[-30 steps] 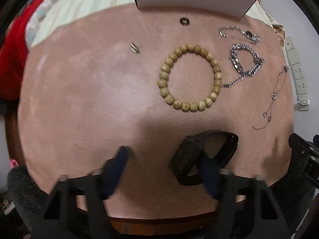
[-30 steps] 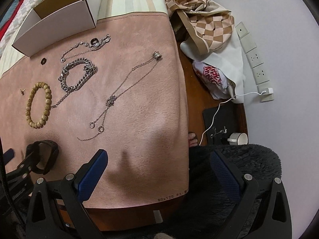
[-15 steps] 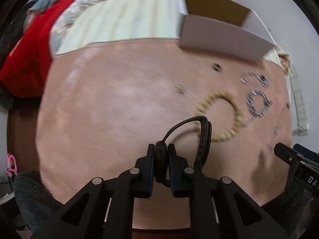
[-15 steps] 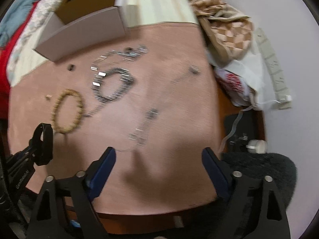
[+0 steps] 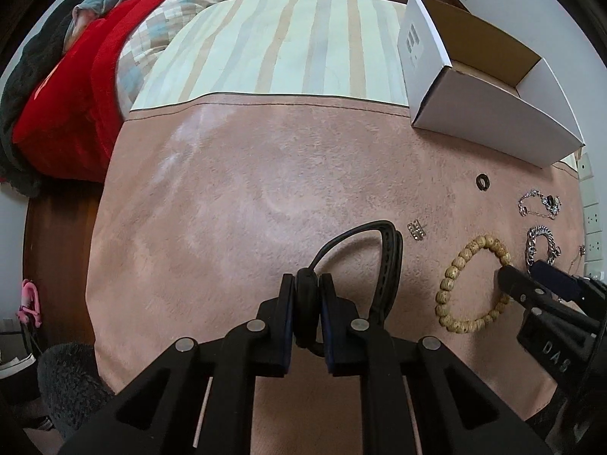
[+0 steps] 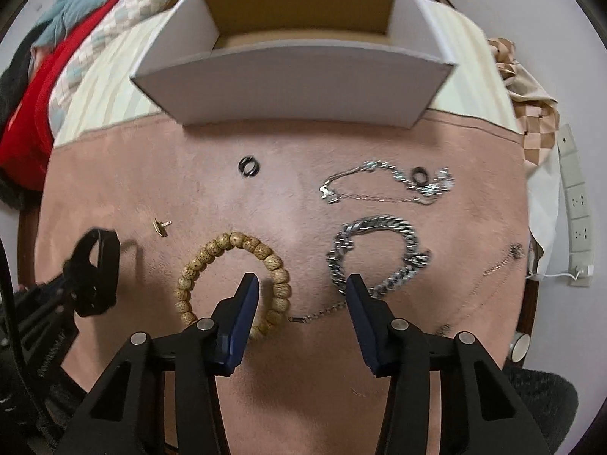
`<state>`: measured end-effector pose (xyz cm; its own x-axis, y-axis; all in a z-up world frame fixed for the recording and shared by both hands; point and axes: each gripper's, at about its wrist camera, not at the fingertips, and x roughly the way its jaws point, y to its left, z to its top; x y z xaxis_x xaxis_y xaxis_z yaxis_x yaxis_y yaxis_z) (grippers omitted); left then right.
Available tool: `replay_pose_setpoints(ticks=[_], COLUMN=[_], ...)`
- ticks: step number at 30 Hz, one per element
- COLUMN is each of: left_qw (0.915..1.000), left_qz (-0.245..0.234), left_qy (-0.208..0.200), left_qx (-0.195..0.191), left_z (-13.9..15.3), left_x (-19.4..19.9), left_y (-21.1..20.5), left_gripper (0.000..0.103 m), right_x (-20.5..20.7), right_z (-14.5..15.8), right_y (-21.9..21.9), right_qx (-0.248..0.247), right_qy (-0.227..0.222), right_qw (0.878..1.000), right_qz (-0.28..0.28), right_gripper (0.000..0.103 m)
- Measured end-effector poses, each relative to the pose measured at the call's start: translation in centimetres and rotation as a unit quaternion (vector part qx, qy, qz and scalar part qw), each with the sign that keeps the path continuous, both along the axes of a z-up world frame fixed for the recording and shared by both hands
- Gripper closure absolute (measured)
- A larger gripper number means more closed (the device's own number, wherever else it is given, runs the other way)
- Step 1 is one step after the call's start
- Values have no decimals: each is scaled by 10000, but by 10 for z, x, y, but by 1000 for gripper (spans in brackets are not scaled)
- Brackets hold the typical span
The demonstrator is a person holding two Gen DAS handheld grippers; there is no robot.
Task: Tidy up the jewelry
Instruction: 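Close the right tool on the wooden bead bracelet while the left tool holds the band, then carry the band and bead bracelet into the white box and open both tools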
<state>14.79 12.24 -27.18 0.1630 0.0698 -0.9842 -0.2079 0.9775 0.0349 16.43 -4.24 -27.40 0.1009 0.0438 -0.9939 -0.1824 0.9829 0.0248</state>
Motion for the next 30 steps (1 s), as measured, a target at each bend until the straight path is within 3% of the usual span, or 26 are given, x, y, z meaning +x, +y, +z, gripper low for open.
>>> replay_pose_setpoints(ticks=[6,9,10,15,20,30], left_qw=[10000,9999,9999,9999,9997,9975], left_qz=[-3,2,7,38,35,-139], left_qy=[89,103,99,48,-52,-488], left_qx=[-42,-61,-68,-116,-216,-482], left_z=[-2,-5,-6,-3,9,53], left_x=[0,2,4,-4,-9,23], left_y=[-10,-6,-3,-1,0,-6], left_gripper=[93,93,93,93,93,93], right_x=[-6,-9,-10,-21,-29,-3], right_z=[1,3,4,18,39,99], right_y=[18,23,22,-3,-29,-56], right_qx=[-312,-429,-318,526,1312,1672], right_qy=[-193,-341,-345,-227,-210,-738], right_qw=[9991,9982,9987,9983,9900,9818], right_qz=[208,230,219,-85,-475,-524], right_gripper=[61,80,94,95,95,95])
